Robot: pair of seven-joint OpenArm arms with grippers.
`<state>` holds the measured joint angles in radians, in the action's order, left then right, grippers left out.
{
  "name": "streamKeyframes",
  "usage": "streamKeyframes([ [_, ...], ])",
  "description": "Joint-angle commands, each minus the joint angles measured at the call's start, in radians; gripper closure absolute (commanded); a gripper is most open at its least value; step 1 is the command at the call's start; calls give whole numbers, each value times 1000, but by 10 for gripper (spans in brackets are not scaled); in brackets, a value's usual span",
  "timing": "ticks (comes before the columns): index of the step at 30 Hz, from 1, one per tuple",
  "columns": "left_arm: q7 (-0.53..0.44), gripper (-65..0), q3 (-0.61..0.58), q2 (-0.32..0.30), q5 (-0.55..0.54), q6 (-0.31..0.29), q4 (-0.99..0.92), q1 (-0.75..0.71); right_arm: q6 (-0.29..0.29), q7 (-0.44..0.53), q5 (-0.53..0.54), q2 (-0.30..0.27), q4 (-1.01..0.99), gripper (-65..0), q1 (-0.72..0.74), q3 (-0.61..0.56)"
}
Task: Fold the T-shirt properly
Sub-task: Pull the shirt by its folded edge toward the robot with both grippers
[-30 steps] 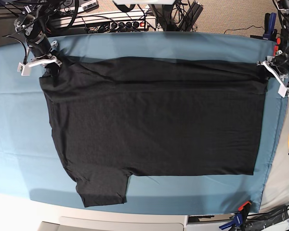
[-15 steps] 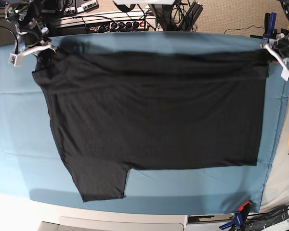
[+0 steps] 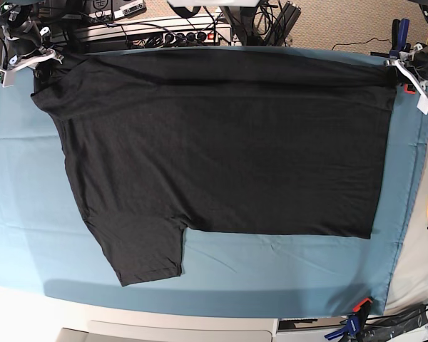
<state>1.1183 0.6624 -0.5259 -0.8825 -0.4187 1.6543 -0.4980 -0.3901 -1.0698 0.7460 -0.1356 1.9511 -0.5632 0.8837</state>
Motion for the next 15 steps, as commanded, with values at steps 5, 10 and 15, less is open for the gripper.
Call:
streamKeyframes([
  [5, 1, 0, 10, -20, 7, 0, 13, -1, 5, 31, -4, -20, 18, 0, -8, 16],
  [10, 1, -164, 10, -20, 7, 0, 13, -1, 5, 32, -67, -20, 18, 0, -7, 16],
  [15, 4, -228, 10, -20, 7, 0, 13, -1, 7, 53, -145, -20, 18, -200, -7, 16],
])
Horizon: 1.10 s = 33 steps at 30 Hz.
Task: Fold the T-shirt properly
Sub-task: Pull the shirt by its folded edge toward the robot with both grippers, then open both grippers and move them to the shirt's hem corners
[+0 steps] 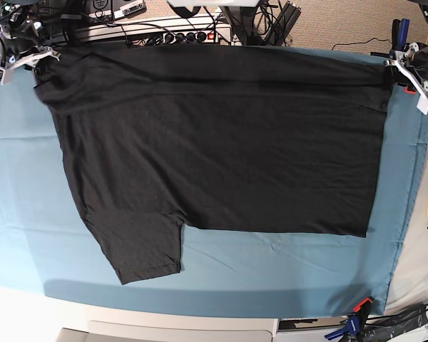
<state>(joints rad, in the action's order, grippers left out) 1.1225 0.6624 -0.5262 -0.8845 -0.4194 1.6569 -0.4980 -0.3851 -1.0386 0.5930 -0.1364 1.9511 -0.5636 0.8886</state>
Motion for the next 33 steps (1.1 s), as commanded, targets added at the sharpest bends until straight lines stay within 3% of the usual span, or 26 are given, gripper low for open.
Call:
streamKeyframes([
  [1, 0, -228, 10, -20, 9, 0, 11, -1, 8, 31, -9, -19, 18, -204, -7, 11],
  [4, 0, -228, 10, -20, 9, 0, 11, -1, 40, 53, -48, -20, 18, -204, -4, 11],
  [11, 14, -228, 11, -23, 9, -26, 12, -1, 51, 75, -139, -43, 20, -204, -4, 11],
  [15, 39, -228, 49, -26, 9, -26, 68, -1, 51, 82, -88, -46, 91, -204, -2, 34],
  [19, 19, -228, 167, -29, 9, -26, 199, -2, 51, 108, -68, -46, 257, -204, 0, 71],
  [23, -55, -228, 253, -86, 10, -21, 279, 0, 65, 173, -109, -47, 405, -204, 18, 88],
  [26, -149, -228, 253, -149, 10, -21, 277, 13, 92, 235, -112, -47, 405, -204, 74, 87],
  [30, -178, -228, 202, -241, 23, 8, 249, 132, 120, 262, -117, -61, 383, -204, 196, 34],
  [33, -204, -228, 90, -309, 82, 32, 198, 251, 120, 282, -156, -79, 259, -204, 281, -63],
])
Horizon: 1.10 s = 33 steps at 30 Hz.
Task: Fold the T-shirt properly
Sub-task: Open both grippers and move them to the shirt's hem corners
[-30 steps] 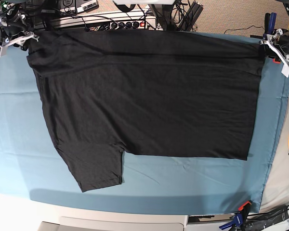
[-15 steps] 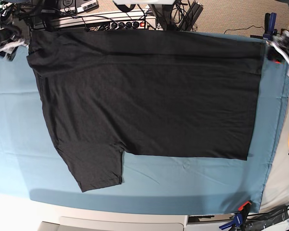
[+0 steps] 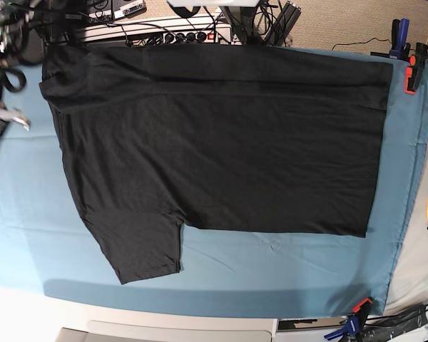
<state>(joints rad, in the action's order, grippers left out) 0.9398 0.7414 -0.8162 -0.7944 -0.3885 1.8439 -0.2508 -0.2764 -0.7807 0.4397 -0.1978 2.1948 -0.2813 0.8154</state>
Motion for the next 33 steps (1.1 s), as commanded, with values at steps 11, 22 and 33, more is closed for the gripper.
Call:
streamKeyframes([
  [11, -76, -228, -491, 1, 132, 34, -335, 474, 10, 60, -189, -127, -631, -204, 481, -307],
  [22, -79, -228, -589, 150, 126, 32, -904, 933, 6, 114, -232, -167, -1276, -204, 1024, -417],
  [33, -124, -228, -589, 290, 151, -3, -1320, 1129, 40, 236, -417, -162, -1553, -204, 1108, -571],
])
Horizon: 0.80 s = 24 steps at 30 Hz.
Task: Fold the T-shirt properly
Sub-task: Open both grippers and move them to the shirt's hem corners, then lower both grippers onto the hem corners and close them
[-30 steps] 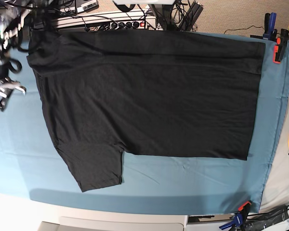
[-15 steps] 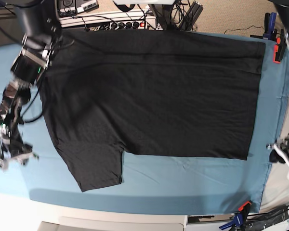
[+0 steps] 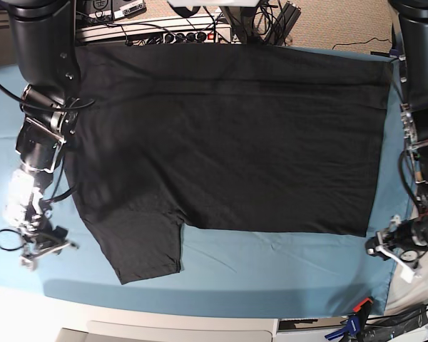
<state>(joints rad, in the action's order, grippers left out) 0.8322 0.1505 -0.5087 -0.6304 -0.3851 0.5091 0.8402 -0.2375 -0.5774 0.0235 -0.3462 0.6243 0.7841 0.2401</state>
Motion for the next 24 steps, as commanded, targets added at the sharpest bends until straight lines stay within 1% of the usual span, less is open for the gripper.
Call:
streamKeyframes([
  [1, -21, -228, 2, -9, 24, -2, 15, 38, 23, 38, -18, -14, 8, -204, 42, -32],
  [3, -21, -228, 2, 2, 86, 25, 15, 38, 66, 42, -55, -14, 2, -204, 42, -100],
  [5, -21, -228, 2, 3, 121, 53, 13, 38, 108, 42, -85, -14, 2, -204, 43, -154],
  [7, -23, -228, 2, 3, 160, 75, 6, 38, 130, 41, -96, -14, 2, -204, 44, -194],
  [10, -33, -228, 2, -2, 174, 76, -35, 38, 130, 41, -96, -13, 2, -204, 44, -222],
  [15, -48, -228, 2, 0, 159, 75, -106, 27, 131, 39, -96, -14, 2, -204, 44, -221],
  [18, -58, -228, 2, 0, 128, 75, -107, 4, 131, 39, -96, -14, 2, -204, 44, -221],
  [24, -62, -228, 3, -1, 129, 75, -107, -32, 130, 36, -95, -13, 2, -204, 44, -221],
])
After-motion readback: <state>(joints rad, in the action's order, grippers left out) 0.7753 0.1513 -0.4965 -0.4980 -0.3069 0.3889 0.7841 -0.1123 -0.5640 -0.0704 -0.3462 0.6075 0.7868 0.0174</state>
